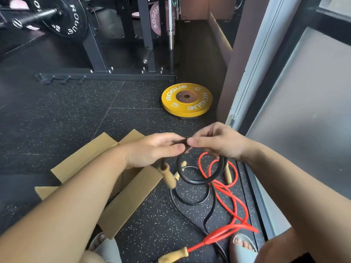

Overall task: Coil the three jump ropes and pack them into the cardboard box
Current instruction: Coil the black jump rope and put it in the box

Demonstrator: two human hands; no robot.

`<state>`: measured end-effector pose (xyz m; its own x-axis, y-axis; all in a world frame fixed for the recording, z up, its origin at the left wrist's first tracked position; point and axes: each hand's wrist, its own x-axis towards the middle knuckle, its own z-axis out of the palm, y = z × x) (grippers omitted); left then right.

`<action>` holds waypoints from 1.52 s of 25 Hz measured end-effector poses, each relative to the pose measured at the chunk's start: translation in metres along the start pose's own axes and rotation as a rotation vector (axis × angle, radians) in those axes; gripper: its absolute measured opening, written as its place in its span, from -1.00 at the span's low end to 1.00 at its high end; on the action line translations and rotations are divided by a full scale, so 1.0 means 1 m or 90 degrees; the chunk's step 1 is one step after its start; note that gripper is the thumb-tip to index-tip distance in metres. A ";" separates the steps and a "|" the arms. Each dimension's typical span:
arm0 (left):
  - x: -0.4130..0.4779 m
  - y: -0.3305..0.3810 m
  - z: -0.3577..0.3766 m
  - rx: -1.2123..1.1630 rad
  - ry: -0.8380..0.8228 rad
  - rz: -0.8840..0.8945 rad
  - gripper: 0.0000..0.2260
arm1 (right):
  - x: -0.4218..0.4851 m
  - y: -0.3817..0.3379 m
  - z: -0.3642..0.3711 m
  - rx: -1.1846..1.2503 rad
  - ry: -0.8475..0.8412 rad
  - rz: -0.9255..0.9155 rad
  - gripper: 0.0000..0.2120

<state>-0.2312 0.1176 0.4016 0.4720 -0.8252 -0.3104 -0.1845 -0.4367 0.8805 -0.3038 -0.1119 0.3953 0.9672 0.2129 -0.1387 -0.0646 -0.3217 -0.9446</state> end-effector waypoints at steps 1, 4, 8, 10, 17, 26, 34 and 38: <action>0.005 -0.001 0.008 0.041 0.013 0.013 -0.61 | 0.002 0.001 0.003 -0.049 -0.011 -0.007 -0.64; 0.017 -0.006 0.025 0.116 0.021 0.017 -0.71 | 0.006 0.001 0.013 -0.110 0.042 -0.027 -0.56; 0.013 -0.003 0.015 -0.061 0.096 0.032 -0.77 | 0.001 0.003 0.015 0.023 0.030 -0.018 -0.71; 0.009 -0.003 0.008 -0.100 0.155 0.061 -0.77 | -0.004 0.006 0.020 0.128 -0.070 -0.003 -0.71; 0.003 -0.004 -0.009 -0.202 0.302 0.127 -0.88 | -0.002 0.021 0.016 0.337 -0.068 0.058 -0.66; 0.008 -0.010 -0.003 -0.161 0.211 0.029 -0.74 | 0.002 0.007 0.027 0.108 0.203 0.002 -0.51; 0.009 -0.008 0.007 -0.002 0.139 -0.063 -0.71 | 0.017 0.005 0.024 -0.105 0.340 0.096 -0.35; 0.013 -0.017 0.014 0.068 0.176 -0.061 -0.68 | 0.029 0.014 0.031 -0.116 0.340 0.036 -0.40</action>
<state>-0.2340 0.1090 0.3773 0.7051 -0.6562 -0.2687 -0.2106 -0.5557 0.8043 -0.2842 -0.0811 0.3690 0.9566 -0.2902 0.0266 -0.1222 -0.4826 -0.8673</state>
